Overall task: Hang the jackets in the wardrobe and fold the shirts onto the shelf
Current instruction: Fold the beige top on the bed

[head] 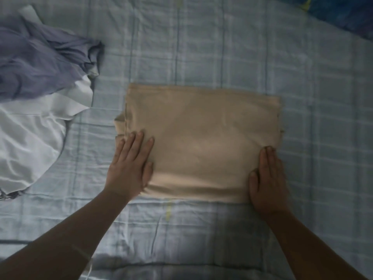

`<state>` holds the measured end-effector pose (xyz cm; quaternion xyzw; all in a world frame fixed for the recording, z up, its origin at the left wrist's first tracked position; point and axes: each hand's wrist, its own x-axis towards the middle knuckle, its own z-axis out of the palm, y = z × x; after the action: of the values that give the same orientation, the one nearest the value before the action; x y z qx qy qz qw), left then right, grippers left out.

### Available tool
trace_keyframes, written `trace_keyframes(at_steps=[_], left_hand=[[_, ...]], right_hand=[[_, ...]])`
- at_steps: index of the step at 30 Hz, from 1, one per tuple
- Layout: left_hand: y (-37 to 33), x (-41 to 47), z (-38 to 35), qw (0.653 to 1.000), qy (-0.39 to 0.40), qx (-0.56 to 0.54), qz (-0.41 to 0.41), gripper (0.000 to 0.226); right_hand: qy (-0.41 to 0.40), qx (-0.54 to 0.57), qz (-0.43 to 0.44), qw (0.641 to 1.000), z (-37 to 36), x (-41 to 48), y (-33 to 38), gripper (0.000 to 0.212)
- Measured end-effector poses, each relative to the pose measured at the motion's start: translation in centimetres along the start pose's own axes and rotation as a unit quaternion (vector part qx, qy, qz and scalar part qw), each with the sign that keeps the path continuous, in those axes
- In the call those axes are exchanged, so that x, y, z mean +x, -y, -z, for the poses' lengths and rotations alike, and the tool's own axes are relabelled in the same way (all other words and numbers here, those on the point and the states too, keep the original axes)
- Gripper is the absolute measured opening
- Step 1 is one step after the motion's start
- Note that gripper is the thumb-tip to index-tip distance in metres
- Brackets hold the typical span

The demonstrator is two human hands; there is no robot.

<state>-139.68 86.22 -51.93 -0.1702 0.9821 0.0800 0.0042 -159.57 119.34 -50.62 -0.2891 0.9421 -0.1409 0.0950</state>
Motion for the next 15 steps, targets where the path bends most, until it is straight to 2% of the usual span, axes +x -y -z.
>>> trace_keyframes(at_steps=[3,5,9,11,12,15], left_hand=[[-1.0,0.1,1.2,1.000,-0.001,0.002,0.020,0.059],[-2.3,0.6,2.2,0.999,-0.008,-0.021,0.033,0.057],[-8.0,4.4,4.5,0.993,-0.021,-0.110,-0.035,0.047],[-12.6,7.4,5.5,0.983,-0.001,-0.175,-0.061,0.037],[-15.3,9.1,5.9,0.977,0.025,-0.205,-0.061,0.032],[-23.2,14.1,5.4,0.958,0.122,-0.259,-0.032,0.027]], right_hand=[[0.000,0.055,-0.003,0.998,1.3,0.0,0.2,0.062],[-0.031,0.128,-0.041,0.990,2.2,-0.4,0.5,0.057],[-0.075,0.230,-0.220,0.945,3.7,-1.2,1.0,0.057],[-0.041,0.296,-0.317,0.900,4.1,-1.2,0.9,0.049],[-0.011,0.302,-0.344,0.889,4.3,-1.2,0.7,0.042],[0.074,0.240,-0.351,0.902,4.9,-0.9,0.3,0.034]])
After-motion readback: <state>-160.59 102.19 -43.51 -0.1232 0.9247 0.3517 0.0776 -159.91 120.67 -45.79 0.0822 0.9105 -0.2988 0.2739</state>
